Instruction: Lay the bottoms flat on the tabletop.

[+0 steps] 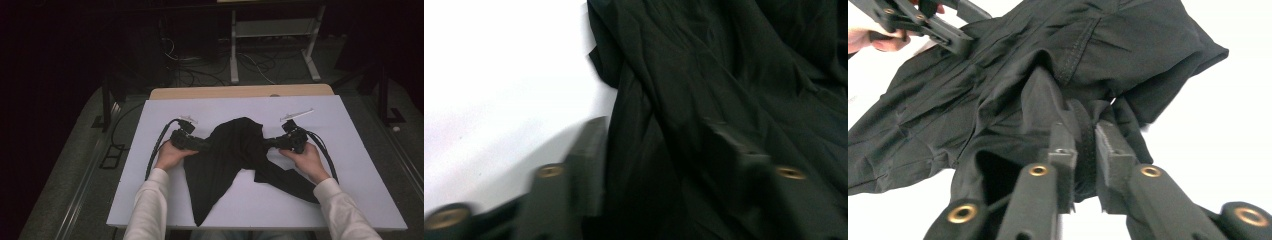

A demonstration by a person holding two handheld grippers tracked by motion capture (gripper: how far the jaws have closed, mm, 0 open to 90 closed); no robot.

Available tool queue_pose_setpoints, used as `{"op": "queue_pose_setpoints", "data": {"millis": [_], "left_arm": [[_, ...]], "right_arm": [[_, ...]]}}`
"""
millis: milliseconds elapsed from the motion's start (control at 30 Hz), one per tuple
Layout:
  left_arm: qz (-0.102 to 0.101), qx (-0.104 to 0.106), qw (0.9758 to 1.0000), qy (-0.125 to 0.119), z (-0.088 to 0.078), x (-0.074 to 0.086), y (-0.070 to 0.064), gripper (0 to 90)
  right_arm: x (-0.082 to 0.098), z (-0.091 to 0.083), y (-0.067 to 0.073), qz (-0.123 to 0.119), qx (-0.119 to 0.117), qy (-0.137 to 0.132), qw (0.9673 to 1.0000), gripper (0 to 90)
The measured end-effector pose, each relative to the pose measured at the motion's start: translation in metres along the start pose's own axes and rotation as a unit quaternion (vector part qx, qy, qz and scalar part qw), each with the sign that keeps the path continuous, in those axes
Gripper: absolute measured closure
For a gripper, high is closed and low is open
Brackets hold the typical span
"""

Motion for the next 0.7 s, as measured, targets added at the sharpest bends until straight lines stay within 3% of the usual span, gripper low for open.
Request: {"op": "queue_pose_setpoints", "data": {"millis": [133,267,433,700], "left_arm": [[0.018,0.006,0.9995,0.026,0.002,-0.002,-0.004,85.3],[0.015,0.002,0.9992,0.036,-0.005,-0.01,-0.003,86.9],[-0.016,0.006,0.9998,-0.004,-0.028,-0.017,0.007,87.0],[-0.042,0.002,0.9984,-0.038,-0.061,-0.015,0.022,87.1]], "right_arm": [[-0.005,-0.007,-0.004,0.003,0.003,-0.003,1.0,83.1],[-0.014,-0.016,-0.01,0.01,0.001,-0.008,0.9999,83.6],[-0.031,-0.028,-0.014,0.001,0.02,-0.003,0.9998,83.9],[-0.068,-0.047,-0.016,-0.004,0.042,-0.015,0.999,84.6]]}}
Point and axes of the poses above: each handheld gripper's, and its own axes: z roughly forward along the jaws, x roughly out of its underside, y roughly to its left, the point moved 2 cm from there along z, roughly forward along the jaws, and after that the axes turned 12 degrees about -x, right-handed, at the moved point
